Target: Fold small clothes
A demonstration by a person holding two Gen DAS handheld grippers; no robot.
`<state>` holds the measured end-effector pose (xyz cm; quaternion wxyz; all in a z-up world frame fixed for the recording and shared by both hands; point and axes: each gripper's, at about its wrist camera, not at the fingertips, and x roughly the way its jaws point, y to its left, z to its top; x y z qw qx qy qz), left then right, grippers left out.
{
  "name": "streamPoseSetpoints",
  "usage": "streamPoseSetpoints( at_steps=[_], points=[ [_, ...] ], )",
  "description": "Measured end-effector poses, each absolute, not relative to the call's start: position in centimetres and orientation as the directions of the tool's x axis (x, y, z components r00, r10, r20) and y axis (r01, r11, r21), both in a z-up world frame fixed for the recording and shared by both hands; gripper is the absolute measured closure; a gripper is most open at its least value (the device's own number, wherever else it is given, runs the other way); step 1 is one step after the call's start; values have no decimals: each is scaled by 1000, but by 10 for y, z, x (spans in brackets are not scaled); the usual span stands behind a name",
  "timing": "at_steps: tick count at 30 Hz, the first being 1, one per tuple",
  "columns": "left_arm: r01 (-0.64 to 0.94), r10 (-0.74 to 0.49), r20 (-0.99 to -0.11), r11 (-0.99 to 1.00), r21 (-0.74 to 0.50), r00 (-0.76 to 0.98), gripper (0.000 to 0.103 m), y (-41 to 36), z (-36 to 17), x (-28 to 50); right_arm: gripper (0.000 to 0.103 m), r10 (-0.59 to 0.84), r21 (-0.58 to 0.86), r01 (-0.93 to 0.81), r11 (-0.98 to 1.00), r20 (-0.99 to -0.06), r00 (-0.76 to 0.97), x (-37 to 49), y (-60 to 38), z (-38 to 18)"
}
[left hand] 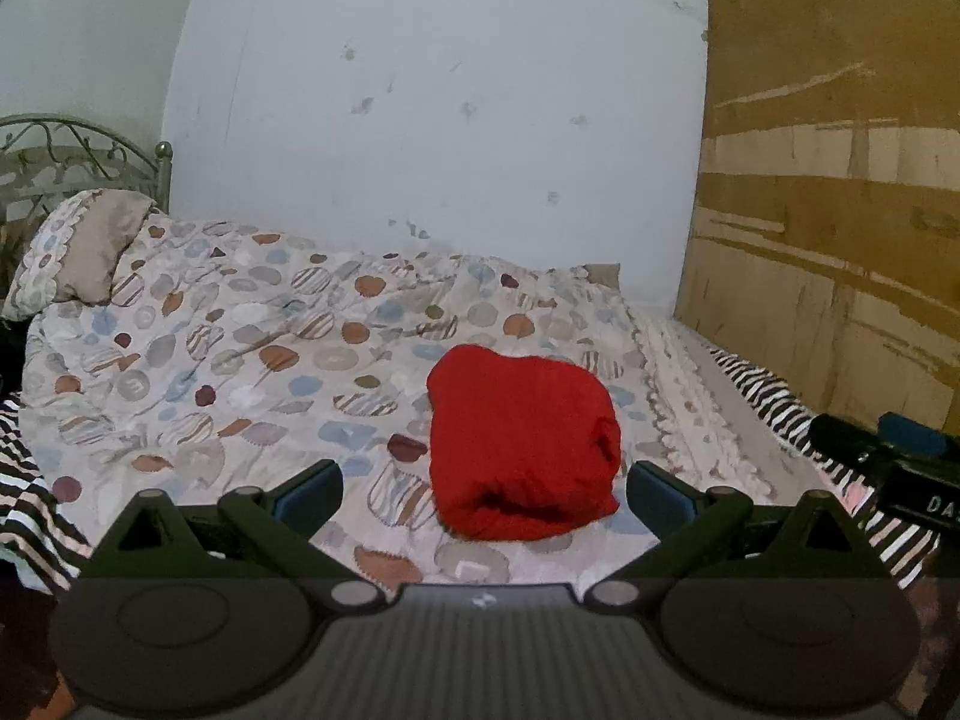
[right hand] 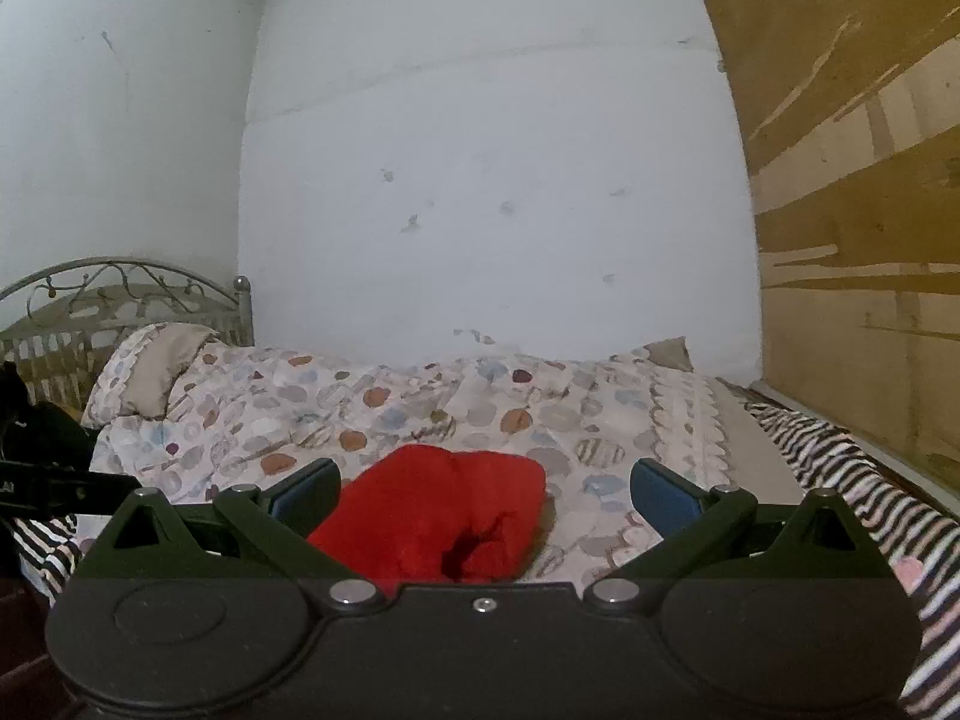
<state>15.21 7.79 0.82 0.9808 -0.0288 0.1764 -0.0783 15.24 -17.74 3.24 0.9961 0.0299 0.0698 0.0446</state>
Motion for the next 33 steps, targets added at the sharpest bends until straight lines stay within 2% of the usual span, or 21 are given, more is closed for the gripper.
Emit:
streamPoseSetpoints(
  at_steps=[15,33],
  points=[
    [80,-112,-409,992,-94,906,0,96,-34,147,0,49,40,-41,998,-213,976,117,-174,-13],
    [86,-118,-422,992,-94,899,0,94,-39,145,0,50,58,-37,998,-232,971,121,-176,-16]
  ],
)
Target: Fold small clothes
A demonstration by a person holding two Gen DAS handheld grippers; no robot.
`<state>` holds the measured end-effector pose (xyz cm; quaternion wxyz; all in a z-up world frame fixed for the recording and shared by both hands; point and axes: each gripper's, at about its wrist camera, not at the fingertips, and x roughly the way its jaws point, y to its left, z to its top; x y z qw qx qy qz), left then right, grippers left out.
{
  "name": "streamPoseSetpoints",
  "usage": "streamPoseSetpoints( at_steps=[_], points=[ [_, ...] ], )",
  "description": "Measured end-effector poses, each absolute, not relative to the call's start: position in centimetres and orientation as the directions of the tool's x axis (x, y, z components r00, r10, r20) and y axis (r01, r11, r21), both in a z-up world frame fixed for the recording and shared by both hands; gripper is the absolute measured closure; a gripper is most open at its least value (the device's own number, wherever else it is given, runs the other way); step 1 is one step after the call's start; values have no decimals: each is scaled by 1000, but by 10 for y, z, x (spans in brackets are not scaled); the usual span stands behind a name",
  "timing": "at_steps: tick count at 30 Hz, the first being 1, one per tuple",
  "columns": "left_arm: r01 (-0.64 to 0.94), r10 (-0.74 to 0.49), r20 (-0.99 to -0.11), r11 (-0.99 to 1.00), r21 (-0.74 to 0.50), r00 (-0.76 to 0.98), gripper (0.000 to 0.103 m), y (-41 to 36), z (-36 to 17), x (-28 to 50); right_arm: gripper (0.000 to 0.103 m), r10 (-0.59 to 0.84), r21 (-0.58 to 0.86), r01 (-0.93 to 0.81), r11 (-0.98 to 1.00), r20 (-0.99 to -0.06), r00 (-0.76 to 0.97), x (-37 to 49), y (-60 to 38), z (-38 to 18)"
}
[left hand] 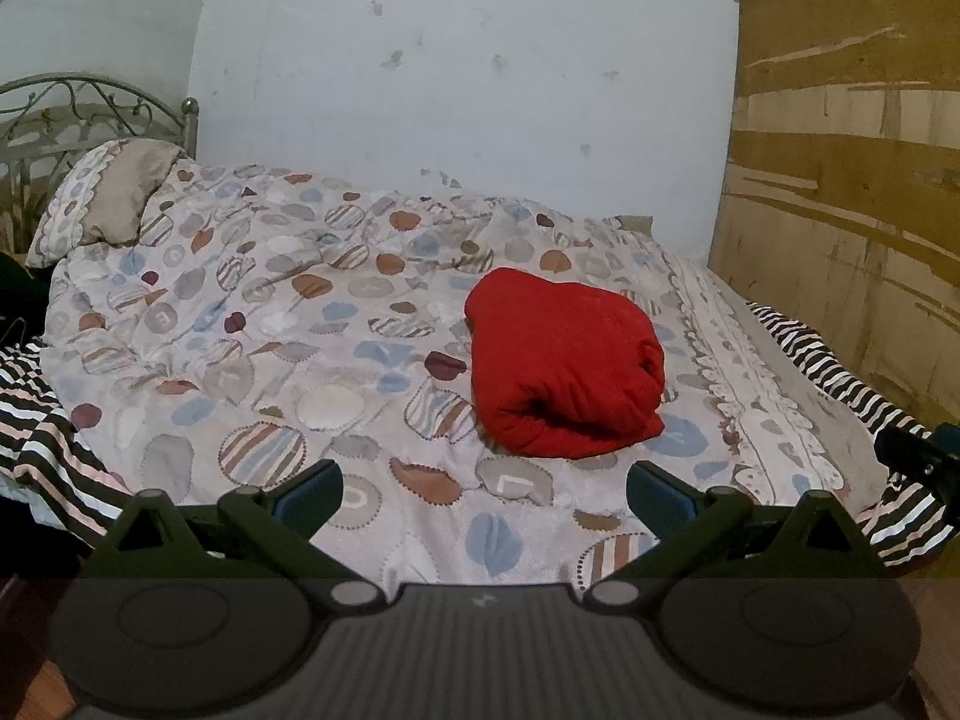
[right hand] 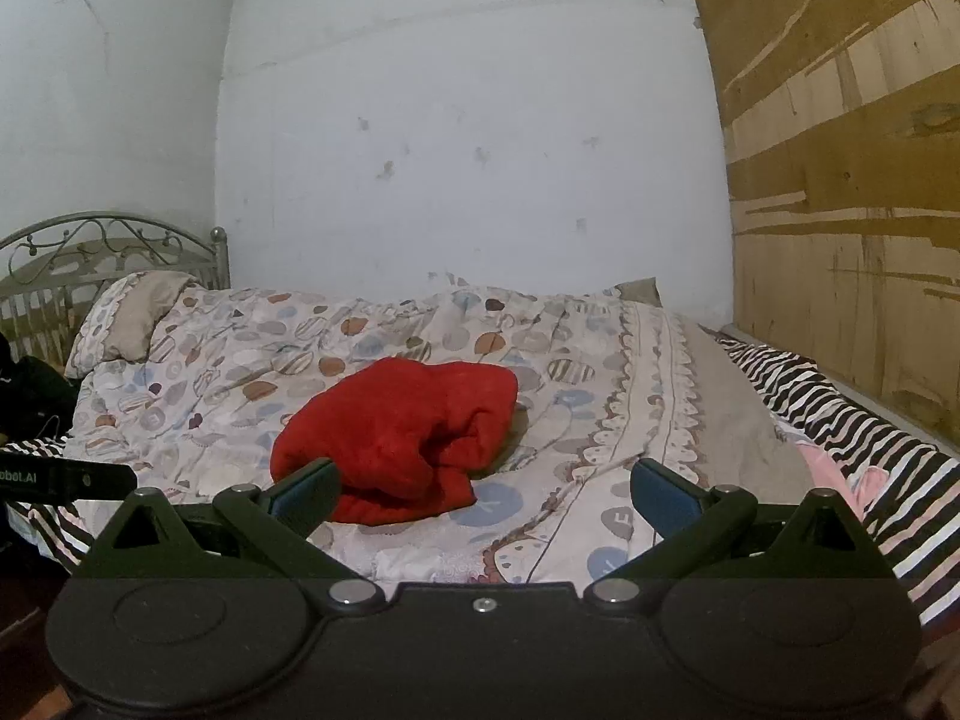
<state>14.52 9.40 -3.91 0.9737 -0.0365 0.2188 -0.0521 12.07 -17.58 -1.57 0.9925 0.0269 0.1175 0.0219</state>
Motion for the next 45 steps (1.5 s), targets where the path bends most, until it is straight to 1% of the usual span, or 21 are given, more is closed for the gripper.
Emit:
streamPoseSetpoints(
  at_steps=[45],
  points=[
    [98,-128,-454,991,-90,882,0,93,-48,152,0,52,60,-38,997,-258,965,126,-172,-27]
  ],
)
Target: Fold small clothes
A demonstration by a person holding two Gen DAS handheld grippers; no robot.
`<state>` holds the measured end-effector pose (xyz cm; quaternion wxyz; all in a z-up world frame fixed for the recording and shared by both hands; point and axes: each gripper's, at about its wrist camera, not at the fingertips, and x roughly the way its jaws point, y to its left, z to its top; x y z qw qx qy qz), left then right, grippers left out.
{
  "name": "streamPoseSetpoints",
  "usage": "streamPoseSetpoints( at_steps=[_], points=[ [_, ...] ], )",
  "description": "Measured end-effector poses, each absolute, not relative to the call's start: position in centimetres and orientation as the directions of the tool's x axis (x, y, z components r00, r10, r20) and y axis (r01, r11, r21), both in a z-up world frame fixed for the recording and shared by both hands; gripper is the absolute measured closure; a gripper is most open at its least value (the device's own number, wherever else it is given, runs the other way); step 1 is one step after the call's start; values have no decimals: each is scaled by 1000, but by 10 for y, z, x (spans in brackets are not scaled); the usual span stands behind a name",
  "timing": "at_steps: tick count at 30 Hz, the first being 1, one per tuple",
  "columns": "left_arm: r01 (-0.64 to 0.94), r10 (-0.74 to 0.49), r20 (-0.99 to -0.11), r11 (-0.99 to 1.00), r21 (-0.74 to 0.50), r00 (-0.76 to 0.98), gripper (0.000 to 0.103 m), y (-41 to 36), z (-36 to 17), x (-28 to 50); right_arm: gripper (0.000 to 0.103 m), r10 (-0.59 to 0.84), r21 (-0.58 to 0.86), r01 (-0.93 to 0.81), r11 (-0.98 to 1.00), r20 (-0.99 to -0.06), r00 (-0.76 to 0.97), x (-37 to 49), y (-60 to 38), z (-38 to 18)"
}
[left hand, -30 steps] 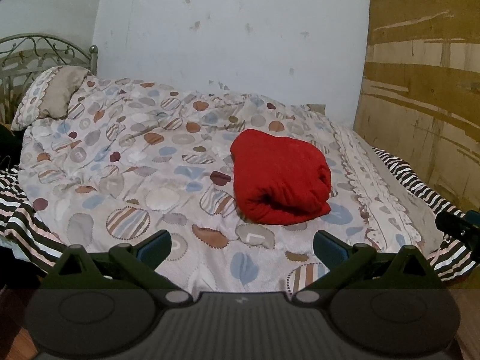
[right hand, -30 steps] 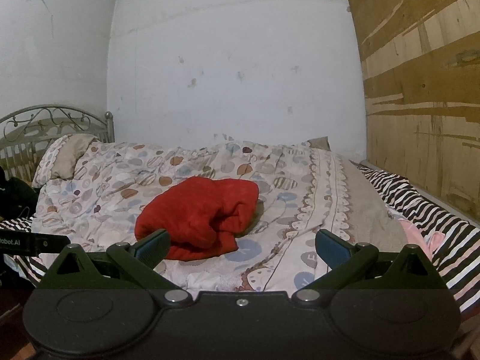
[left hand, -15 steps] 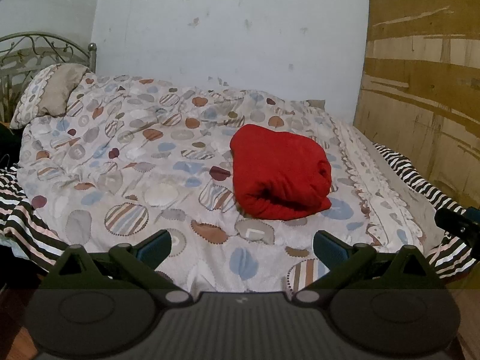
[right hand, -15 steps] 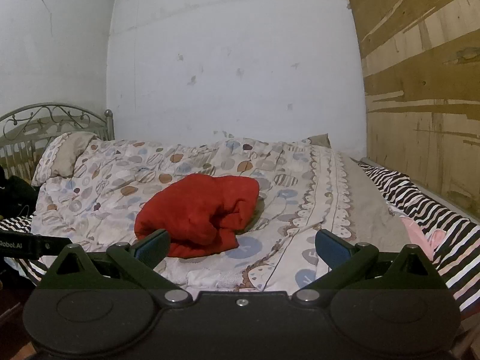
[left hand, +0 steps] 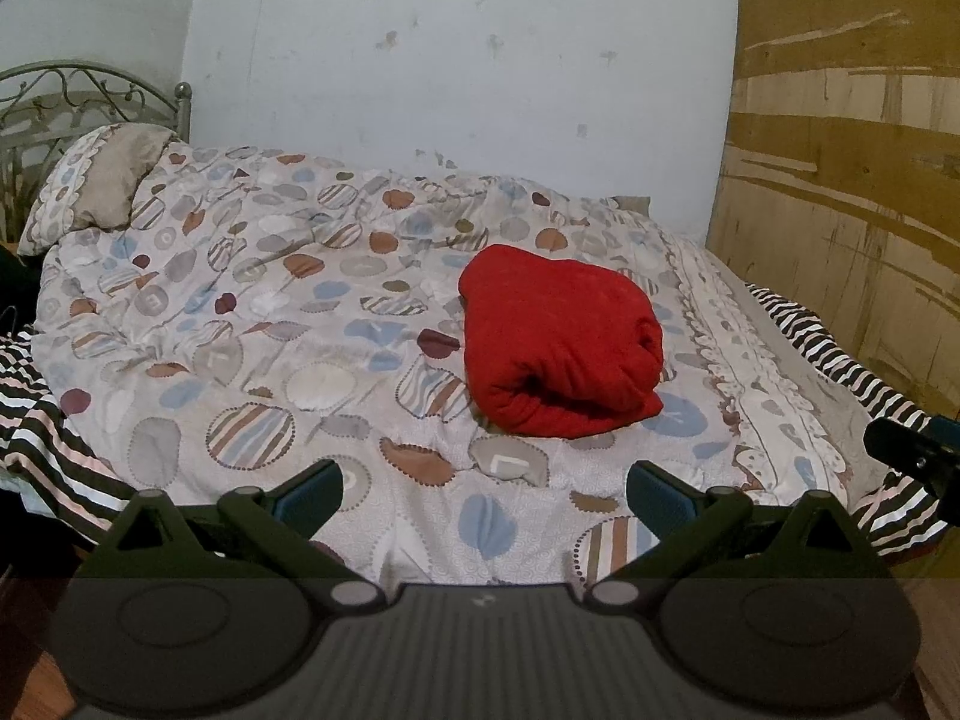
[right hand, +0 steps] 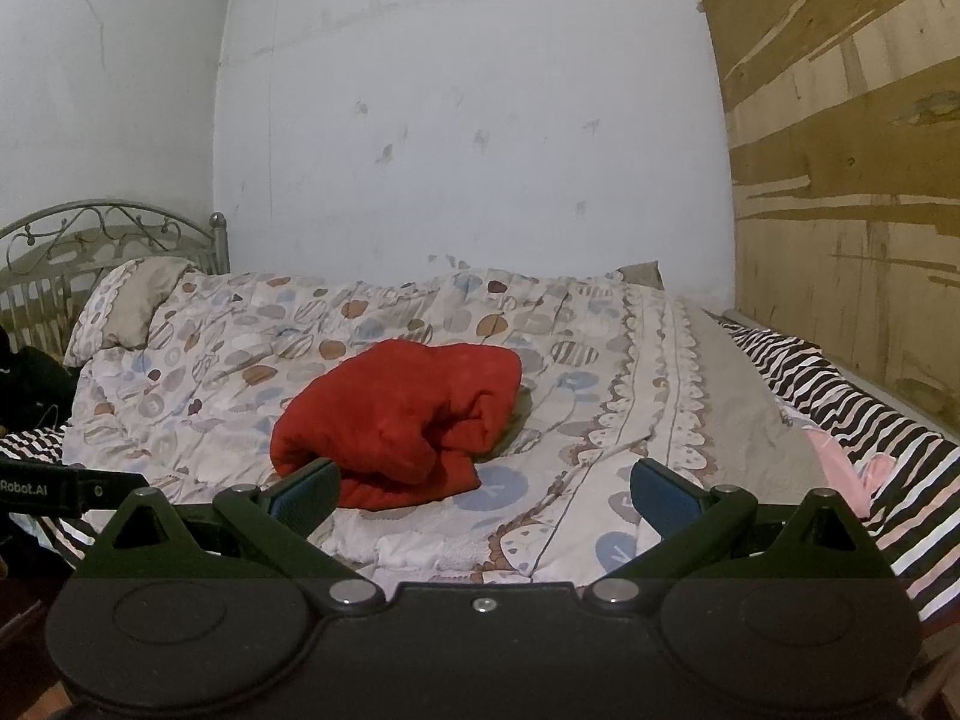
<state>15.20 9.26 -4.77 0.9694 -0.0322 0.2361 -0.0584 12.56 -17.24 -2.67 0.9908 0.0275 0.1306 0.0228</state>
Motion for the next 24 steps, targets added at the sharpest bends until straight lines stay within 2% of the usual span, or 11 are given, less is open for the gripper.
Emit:
streamPoseSetpoints(
  at_steps=[24],
  points=[
    [103,-130,-462,991,-84,877,0,88,-50,153,0,51,62,-36,997,-263,964,125,-171,-30]
  ],
)
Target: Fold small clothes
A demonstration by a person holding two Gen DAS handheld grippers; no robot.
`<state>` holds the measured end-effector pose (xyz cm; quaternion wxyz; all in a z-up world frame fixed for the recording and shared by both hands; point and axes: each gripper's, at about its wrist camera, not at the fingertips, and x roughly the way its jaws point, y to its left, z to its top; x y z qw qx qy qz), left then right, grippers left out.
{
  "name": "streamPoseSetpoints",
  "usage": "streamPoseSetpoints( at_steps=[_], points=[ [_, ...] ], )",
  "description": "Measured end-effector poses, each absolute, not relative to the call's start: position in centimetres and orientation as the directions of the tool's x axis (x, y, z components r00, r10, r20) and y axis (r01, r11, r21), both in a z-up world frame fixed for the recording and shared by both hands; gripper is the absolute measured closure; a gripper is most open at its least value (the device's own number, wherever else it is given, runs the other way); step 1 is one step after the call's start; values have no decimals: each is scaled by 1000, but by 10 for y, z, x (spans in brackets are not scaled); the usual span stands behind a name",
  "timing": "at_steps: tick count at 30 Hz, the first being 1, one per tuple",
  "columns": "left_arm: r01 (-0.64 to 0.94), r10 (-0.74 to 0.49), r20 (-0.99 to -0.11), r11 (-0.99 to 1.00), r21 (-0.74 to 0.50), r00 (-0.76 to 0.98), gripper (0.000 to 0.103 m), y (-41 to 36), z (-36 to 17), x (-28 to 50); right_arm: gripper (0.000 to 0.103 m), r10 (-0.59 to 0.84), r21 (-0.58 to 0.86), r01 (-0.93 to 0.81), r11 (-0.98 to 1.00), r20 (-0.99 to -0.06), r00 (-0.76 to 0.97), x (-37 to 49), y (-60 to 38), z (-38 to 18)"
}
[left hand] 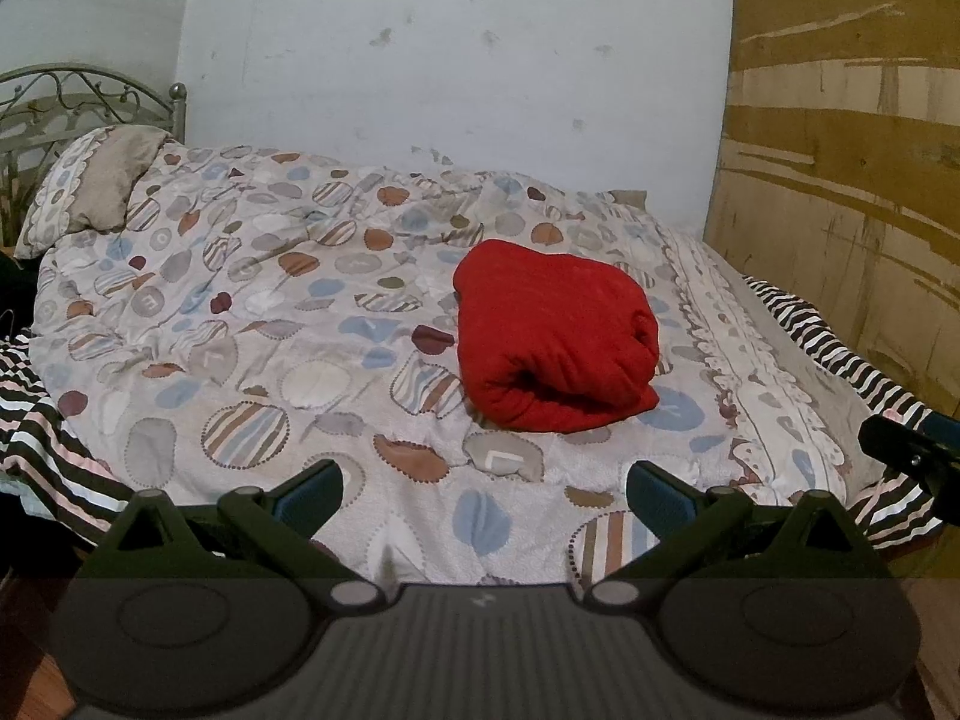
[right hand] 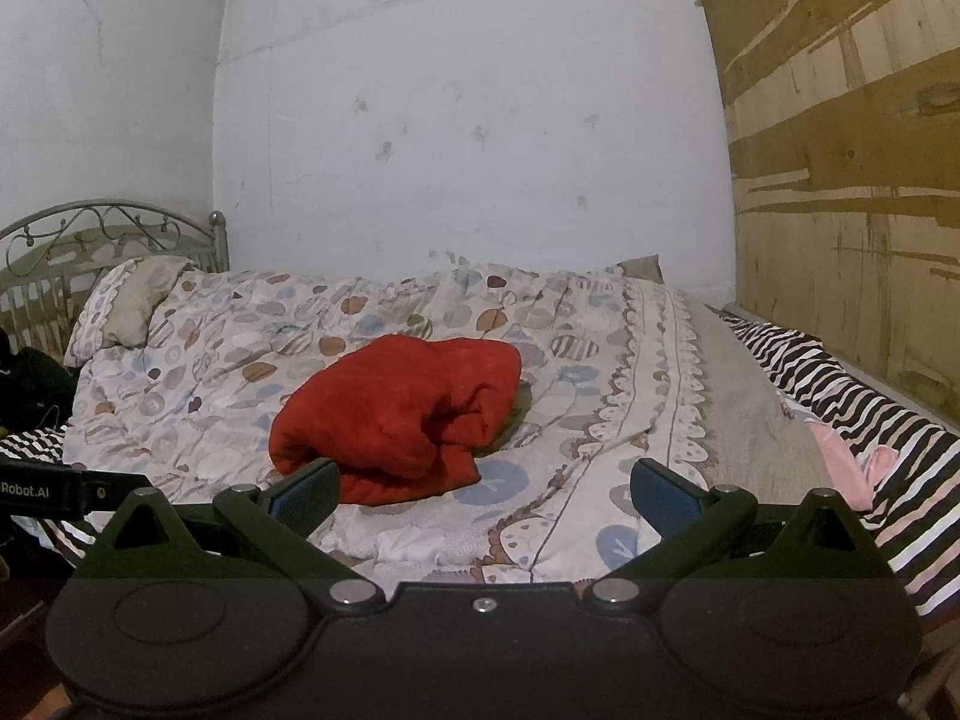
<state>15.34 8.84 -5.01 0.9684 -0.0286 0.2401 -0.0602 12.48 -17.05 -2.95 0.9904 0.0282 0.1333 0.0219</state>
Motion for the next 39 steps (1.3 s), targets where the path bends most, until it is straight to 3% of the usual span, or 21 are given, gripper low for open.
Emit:
streamPoseSetpoints(
  at_steps=[23,27,31,39],
  points=[
    [118,-140,-484,990,-75,864,0,85,-57,154,0,47,67,-29,997,-276,960,126,-173,-34],
    [81,-75,-543,997,-13,837,0,79,-57,160,0,44,68,-26,997,-282,959,124,-174,-36],
    [39,-5,-539,998,51,842,0,74,-59,160,0,43,68,-25,997,-281,959,127,-174,-35],
    [45,-22,-538,999,29,843,0,74,-54,164,0,35,66,-17,998,-288,957,127,-178,-37]
  ],
)
